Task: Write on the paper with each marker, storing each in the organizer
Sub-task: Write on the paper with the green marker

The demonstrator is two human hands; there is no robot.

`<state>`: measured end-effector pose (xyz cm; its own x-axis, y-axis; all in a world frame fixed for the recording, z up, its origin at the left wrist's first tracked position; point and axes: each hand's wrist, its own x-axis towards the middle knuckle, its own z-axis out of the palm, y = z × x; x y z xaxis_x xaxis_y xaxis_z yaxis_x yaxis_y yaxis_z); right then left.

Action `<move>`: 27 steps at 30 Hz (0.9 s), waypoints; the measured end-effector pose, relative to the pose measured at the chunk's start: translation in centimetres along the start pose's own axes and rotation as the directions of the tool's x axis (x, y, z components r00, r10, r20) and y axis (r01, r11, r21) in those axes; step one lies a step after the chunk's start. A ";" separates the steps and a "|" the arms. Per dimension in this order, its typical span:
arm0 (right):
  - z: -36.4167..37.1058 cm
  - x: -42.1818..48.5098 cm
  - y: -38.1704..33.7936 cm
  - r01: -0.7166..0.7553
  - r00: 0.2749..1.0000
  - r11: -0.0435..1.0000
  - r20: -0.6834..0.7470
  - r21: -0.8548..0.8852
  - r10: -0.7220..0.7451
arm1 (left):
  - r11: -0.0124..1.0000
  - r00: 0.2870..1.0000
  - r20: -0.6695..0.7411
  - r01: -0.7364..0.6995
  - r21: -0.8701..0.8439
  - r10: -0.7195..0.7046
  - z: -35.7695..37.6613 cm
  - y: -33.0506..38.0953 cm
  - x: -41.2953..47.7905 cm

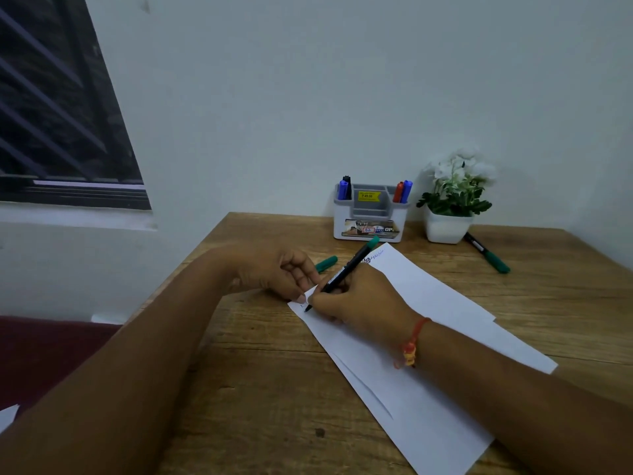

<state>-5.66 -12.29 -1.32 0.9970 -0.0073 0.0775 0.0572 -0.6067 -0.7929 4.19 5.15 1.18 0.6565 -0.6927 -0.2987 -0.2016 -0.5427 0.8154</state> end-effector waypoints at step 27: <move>0.2 0.1 0.1 0.002 0.998 0.995 -0.060 -0.096 -0.007 | 1.000 1.000 0.008 -0.017 0.002 0.017 -0.1 0.0 0.1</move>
<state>-5.58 -12.16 -1.53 0.9916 -0.0502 0.1193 0.0535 -0.6801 -0.7311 4.29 5.10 1.20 0.6470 -0.7057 -0.2888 -0.2145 -0.5319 0.8192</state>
